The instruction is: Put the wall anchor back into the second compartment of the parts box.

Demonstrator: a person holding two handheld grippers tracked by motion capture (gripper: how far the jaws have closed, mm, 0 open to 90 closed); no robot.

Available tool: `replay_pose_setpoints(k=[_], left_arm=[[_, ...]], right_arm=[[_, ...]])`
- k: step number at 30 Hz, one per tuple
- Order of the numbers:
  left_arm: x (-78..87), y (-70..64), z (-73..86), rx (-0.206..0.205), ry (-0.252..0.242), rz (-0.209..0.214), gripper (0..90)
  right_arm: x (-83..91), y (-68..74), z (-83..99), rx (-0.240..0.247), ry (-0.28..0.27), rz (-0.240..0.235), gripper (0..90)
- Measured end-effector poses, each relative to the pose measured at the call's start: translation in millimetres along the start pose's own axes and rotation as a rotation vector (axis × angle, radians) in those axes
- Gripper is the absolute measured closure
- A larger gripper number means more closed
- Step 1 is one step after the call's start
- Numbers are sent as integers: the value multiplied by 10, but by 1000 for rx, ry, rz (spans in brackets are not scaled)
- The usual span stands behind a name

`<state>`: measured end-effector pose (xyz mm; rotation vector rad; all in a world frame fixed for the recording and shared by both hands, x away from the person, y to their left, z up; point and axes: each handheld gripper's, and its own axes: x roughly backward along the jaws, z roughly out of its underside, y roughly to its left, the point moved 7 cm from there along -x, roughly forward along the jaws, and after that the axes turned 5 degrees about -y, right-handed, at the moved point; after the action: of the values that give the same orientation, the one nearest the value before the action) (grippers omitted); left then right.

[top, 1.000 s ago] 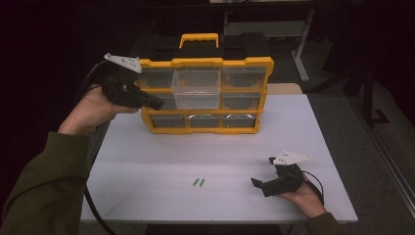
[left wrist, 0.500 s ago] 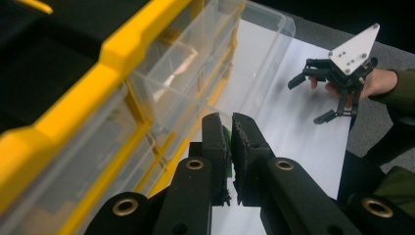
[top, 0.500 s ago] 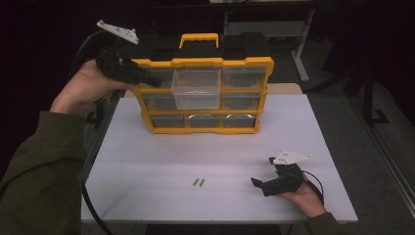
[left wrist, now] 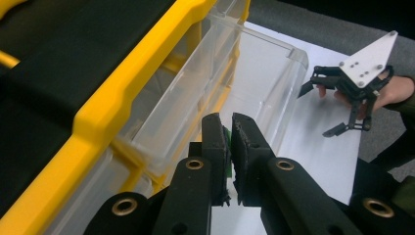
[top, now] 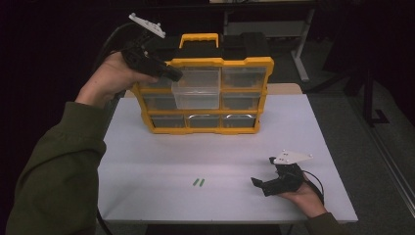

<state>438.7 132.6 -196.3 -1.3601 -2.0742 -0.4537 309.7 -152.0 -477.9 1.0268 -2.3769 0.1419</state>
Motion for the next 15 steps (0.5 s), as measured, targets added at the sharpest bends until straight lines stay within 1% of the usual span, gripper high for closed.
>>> replay_pose_setpoints(k=[3,4,6,8,10,11,12,15], left_arm=[[-92,7,-20,-9,17,-13,848],[-122,4,-28,-3,13,-10,848],[-159,22,-25,-12,28,-21,847],[-218,23,-18,-6,30,-15,846],[-237,19,-17,-3,29,-16,846],[-247,19,-14,-7,33,-14,845],[-258,14,-16,-1,29,-13,844],[-248,28,-20,-6,24,-13,778]], right_arm=[[0,3,2,1,1,-1,0],[1,4,2,1,1,-1,0],[5,1,4,1,2,-1,0],[8,-3,6,-5,0,1,0],[10,-2,7,-9,0,1,0],[11,-1,8,-10,0,0,0],[13,-2,9,-10,0,0,0],[17,-4,11,-9,0,1,0]])
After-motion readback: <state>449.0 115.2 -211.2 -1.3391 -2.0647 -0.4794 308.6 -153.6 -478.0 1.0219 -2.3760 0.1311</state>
